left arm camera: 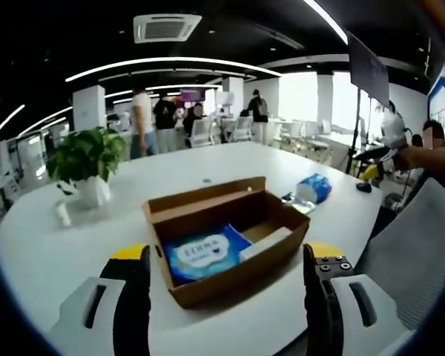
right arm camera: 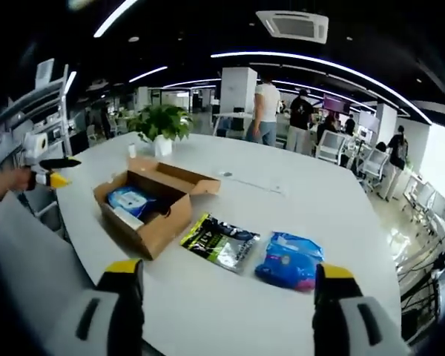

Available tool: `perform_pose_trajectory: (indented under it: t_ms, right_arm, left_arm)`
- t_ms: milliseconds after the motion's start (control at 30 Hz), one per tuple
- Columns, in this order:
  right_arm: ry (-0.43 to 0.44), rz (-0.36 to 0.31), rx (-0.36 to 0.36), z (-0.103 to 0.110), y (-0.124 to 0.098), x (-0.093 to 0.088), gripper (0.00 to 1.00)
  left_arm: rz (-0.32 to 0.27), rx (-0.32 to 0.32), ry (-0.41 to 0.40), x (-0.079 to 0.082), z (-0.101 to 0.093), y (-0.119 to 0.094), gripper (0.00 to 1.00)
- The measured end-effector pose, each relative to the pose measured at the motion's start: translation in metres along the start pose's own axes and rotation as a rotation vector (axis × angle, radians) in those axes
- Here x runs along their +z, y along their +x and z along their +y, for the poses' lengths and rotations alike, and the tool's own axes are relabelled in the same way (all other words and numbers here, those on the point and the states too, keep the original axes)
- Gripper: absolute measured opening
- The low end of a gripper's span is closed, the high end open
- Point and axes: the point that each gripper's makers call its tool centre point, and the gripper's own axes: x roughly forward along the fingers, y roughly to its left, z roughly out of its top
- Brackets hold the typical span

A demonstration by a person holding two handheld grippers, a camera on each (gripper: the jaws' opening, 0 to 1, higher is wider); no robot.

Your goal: Operate the shoe box by opening the lid, removing the specified soft item, and placing it in the target area until the item is outside and the box remains undamaged.

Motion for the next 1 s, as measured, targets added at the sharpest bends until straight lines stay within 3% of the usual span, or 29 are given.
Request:
perform_pose_trajectory:
  t_ms: [1000]
  right_arm:
    - [-0.018, -0.051, 0.022, 0.047, -0.013, 0.005, 0.93]
  left_arm:
    - [0.046, -0.009, 0.029, -0.002, 0.023, 0.022, 0.86]
